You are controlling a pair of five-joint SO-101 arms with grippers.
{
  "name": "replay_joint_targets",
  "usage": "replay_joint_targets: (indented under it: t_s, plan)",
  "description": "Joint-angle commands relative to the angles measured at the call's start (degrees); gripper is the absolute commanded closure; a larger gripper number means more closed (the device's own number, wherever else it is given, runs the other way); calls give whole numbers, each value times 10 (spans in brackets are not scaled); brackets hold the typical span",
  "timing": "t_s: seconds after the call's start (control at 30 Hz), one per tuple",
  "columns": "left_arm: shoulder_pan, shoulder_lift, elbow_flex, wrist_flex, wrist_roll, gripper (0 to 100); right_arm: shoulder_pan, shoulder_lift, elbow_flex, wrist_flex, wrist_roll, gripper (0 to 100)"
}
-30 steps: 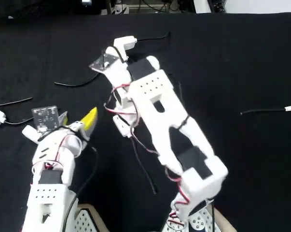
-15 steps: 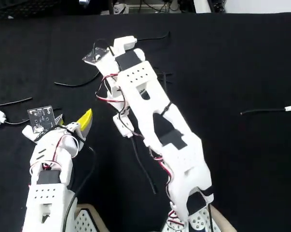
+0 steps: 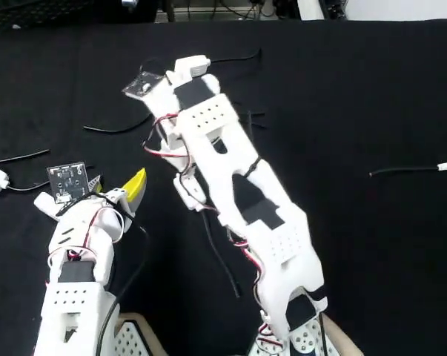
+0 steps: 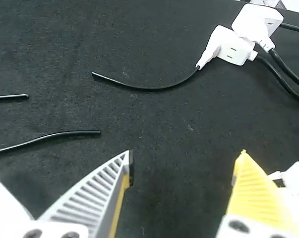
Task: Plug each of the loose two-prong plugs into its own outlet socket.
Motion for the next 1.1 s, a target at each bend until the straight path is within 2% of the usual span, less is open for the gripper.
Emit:
replay_joint_targets:
  t_s: [0.0, 0.6, 0.87, 1.07]
  plan:
    - [7, -6, 10, 2, -3, 671, -22, -3, -24, 12, 3, 986]
    - [8, -6, 10, 1, -3, 671, -7, 27, -47, 14, 4, 986]
    - [8, -6, 10, -1, -3, 671, 10, -55, 12, 16, 4, 984]
    - [8, -6, 10, -2, -3, 671, 4, -78, 110, 11, 20, 868]
